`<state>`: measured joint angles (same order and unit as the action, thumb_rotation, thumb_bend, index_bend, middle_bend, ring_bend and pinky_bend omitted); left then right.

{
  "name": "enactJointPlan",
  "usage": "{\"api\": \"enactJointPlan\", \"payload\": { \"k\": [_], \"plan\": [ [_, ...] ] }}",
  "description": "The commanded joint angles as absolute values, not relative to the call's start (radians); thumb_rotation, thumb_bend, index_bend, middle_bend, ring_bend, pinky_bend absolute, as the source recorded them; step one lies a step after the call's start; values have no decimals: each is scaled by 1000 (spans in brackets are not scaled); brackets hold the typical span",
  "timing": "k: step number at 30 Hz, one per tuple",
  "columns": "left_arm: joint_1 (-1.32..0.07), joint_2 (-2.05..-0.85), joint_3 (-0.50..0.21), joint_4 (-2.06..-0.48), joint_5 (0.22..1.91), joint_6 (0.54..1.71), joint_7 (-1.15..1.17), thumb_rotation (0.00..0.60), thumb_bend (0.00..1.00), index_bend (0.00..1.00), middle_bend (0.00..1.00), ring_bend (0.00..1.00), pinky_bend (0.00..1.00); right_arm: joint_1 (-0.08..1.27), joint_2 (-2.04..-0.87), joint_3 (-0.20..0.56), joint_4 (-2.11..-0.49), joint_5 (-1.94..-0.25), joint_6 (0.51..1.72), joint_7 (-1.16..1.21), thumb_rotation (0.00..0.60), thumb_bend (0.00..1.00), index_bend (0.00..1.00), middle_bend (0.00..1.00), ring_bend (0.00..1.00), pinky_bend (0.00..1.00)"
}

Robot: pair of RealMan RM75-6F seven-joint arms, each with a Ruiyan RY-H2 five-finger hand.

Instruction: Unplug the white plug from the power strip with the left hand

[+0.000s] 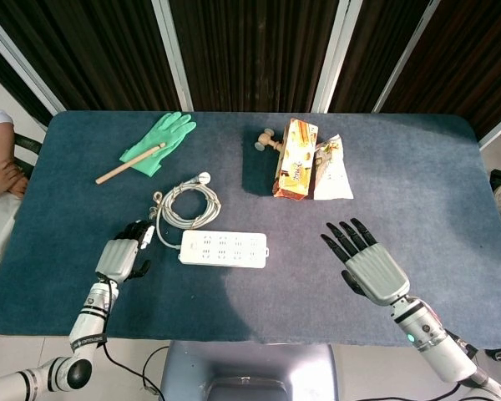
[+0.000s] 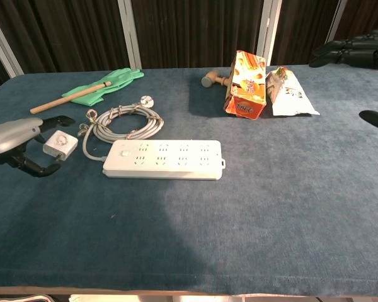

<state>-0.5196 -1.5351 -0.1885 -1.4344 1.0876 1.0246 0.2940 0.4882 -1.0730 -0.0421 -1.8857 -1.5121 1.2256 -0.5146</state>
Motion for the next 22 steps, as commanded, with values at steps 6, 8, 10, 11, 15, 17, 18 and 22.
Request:
{"api": "enactJointPlan", "payload": {
  "k": [6,8,10,11,15,17,18,22],
  "plan": [
    [-297,-1279,-51,-1612,1463,1429,137,600,422,7,34,21,103,261,-954,-154,-1942,-1570,1458,-520,600,406,0,0,0,43],
    [-221,-1236,9,-1602,1537,1529,86,600,430,17,39,20,97,190,-977,-172,-1870,-1601,1544,-478,600,373,0,0,0,23],
    [-161,-1222,45,-1578,1569,1604,44,600,436,25,43,20,95,138,-1003,-180,-1802,-1602,1594,-424,600,353,0,0,0,9],
    [-129,-1223,58,-1556,1577,1641,32,600,436,28,44,20,94,111,-1021,-181,-1757,-1594,1615,-378,600,339,0,0,0,3],
    [-93,-1218,76,-1527,1561,1638,18,600,436,27,43,15,86,44,-1072,-150,-1642,-1531,1664,-215,600,323,0,0,0,0],
    [-103,-1195,89,-1542,1562,1590,-10,600,437,26,44,14,86,38,-1066,-135,-1620,-1535,1674,-185,600,321,0,0,0,0],
    [-106,-1184,94,-1551,1553,1566,-10,600,437,24,44,15,87,32,-1067,-123,-1615,-1533,1687,-165,600,321,0,0,0,0],
    [-115,-1165,89,-1575,1535,1520,18,600,444,8,42,14,87,16,-1067,-110,-1601,-1543,1697,-134,600,320,0,0,0,0]
  ]
}}
